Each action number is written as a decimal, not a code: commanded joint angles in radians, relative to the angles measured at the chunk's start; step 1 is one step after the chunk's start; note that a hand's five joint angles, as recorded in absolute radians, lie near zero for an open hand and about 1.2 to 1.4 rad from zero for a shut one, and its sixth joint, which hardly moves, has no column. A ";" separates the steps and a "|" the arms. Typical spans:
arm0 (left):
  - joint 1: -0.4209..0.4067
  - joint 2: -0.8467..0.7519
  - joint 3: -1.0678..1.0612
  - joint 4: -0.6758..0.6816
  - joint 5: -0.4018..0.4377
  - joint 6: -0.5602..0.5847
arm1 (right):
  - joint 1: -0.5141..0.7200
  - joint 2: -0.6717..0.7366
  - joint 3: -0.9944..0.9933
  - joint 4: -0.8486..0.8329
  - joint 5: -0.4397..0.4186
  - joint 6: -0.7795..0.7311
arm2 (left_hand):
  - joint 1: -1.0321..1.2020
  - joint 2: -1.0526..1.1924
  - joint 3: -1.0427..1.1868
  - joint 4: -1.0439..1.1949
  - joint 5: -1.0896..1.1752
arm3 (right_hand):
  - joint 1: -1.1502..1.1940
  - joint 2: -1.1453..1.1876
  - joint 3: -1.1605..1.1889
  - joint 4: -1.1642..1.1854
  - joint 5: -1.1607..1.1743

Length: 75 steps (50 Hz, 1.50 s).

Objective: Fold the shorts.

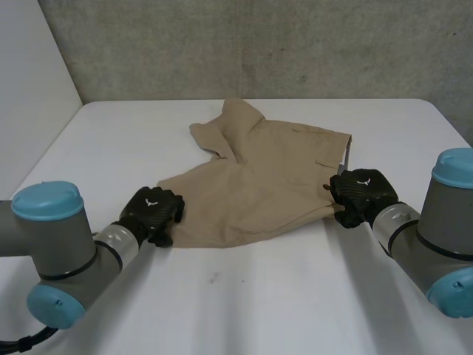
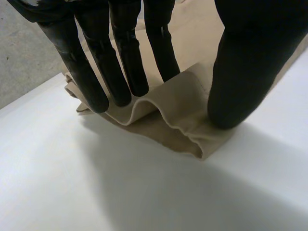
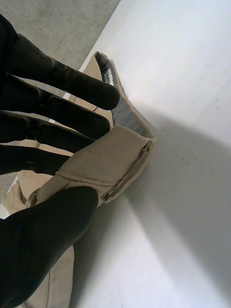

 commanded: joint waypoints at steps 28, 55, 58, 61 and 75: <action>-0.010 0.131 -0.095 -0.018 -0.026 -0.008 | -0.066 -0.029 -0.103 0.376 -0.126 -0.091 | 0.553 0.564 0.566 0.565 0.581 | -0.398 -0.597 -0.606 -0.610 -0.578; 0.002 0.176 -0.094 -0.035 -0.023 -0.005 | -0.067 0.046 -0.089 0.135 -0.138 -0.058 | 0.553 0.564 0.566 0.565 0.581 | 0.415 0.215 0.207 0.203 0.235; 0.000 0.237 -0.103 -0.106 -0.023 0.004 | -0.071 -0.001 -0.083 0.140 -0.129 -0.064 | 0.553 0.564 0.566 0.565 0.581 | 0.415 0.215 0.207 0.203 0.235; -0.001 0.305 -0.112 -0.237 -0.020 0.022 | -0.072 -0.046 -0.074 0.169 -0.128 -0.071 | 0.553 0.564 0.566 0.565 0.581 | 0.415 0.215 0.207 0.203 0.235; -0.006 0.518 -0.250 -0.626 -0.026 0.082 | -0.061 -0.112 -0.035 0.506 -0.124 -0.372 | 0.553 0.564 0.566 0.565 0.581 | 0.415 0.215 0.207 0.203 0.235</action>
